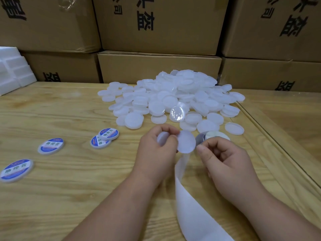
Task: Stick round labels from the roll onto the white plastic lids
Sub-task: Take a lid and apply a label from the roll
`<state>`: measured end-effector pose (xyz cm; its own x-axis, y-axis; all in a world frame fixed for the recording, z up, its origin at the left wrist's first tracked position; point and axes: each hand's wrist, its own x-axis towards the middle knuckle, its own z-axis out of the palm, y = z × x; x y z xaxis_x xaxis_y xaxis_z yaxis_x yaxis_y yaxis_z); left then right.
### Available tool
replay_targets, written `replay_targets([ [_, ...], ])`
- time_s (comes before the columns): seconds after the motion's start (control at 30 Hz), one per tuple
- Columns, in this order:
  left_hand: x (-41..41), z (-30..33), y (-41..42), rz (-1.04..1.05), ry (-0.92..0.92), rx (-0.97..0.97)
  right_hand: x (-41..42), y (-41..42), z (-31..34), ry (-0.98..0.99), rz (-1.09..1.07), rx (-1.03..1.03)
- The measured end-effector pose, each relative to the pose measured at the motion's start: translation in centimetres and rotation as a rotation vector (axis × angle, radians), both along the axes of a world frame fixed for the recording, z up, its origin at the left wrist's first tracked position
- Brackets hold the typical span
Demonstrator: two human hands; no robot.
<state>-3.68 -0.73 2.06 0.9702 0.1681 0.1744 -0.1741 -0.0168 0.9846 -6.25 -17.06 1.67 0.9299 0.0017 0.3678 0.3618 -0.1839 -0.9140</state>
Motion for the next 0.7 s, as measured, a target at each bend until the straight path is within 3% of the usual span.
replay_targets([
  [0.23,0.03,-0.16,-0.14,-0.054,0.004,0.030,-0.01,0.30,0.06,-0.250,-0.087,-0.115],
  [0.7,0.22,-0.24,0.42,-0.135,0.042,-0.052,0.17,0.21,0.40,-0.196,-0.154,-0.204],
])
